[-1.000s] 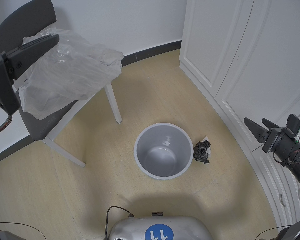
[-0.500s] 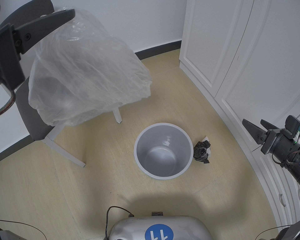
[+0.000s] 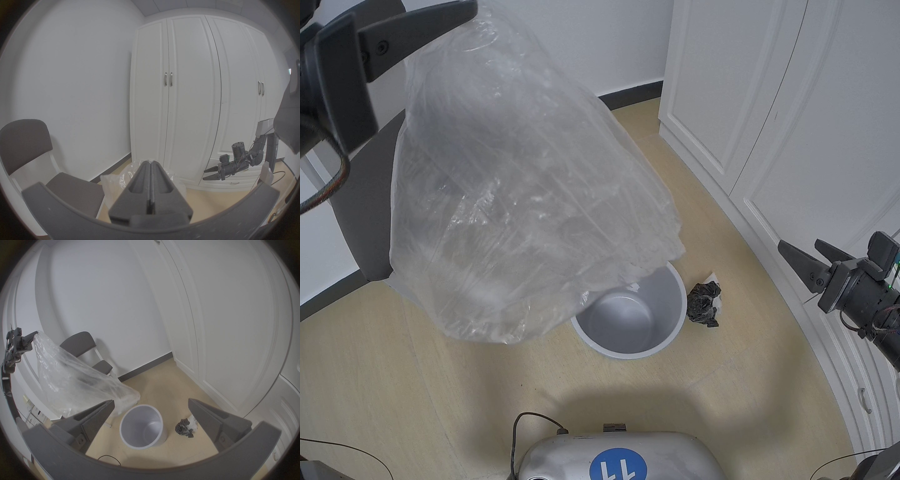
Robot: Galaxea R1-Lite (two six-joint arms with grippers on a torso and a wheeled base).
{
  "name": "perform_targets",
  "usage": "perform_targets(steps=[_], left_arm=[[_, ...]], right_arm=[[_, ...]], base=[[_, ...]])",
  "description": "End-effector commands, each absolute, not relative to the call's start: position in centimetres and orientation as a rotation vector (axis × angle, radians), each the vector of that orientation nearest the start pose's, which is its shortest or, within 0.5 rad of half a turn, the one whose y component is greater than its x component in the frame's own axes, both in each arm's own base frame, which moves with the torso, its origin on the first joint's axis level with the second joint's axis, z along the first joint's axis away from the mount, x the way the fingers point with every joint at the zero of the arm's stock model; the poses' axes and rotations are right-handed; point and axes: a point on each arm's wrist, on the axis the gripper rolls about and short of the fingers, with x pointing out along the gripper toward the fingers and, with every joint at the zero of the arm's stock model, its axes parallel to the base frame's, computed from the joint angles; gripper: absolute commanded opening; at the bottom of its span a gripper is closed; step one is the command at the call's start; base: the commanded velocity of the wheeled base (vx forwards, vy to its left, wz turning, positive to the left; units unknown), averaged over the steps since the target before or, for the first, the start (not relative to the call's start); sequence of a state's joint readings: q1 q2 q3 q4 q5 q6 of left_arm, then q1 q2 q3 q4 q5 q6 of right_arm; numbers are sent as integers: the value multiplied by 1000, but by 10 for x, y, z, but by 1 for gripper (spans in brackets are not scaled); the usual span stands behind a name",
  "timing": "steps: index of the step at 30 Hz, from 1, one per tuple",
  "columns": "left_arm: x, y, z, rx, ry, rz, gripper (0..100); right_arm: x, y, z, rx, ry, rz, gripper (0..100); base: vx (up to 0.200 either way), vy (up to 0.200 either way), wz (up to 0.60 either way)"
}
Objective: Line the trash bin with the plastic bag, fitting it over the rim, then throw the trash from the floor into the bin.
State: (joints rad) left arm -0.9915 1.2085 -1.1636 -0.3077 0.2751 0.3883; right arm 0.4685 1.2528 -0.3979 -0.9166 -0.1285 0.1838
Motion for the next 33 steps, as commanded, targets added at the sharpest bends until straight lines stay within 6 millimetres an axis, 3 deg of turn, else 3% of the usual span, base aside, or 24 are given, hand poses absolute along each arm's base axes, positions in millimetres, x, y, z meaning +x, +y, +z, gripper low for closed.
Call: perform_targets(steps=[1, 7, 9, 17, 20, 33], left_arm=[[93, -137, 381, 208, -378, -669, 0], [90, -133, 384, 206, -386, -658, 0], [90, -134, 384, 209, -381, -648, 0], [86, -139, 383, 203, -382, -669, 0], [85, -141, 386, 201, -390, -678, 0], [81, -146, 389, 194, -405, -713, 0]], right_arm=[[160, 78, 215, 214, -59, 346, 100], [166, 82, 221, 237, -67, 351, 100], [179, 94, 222, 249, -52, 372, 100], [209, 119, 202, 312, -21, 395, 100], [210, 119, 190, 296, -8, 396, 100], [206, 124, 171, 236, 54, 471, 100]], base=[[0, 0, 0], [0, 0, 0], [0, 0, 0], [0, 0, 0], [0, 0, 0], [0, 0, 0]])
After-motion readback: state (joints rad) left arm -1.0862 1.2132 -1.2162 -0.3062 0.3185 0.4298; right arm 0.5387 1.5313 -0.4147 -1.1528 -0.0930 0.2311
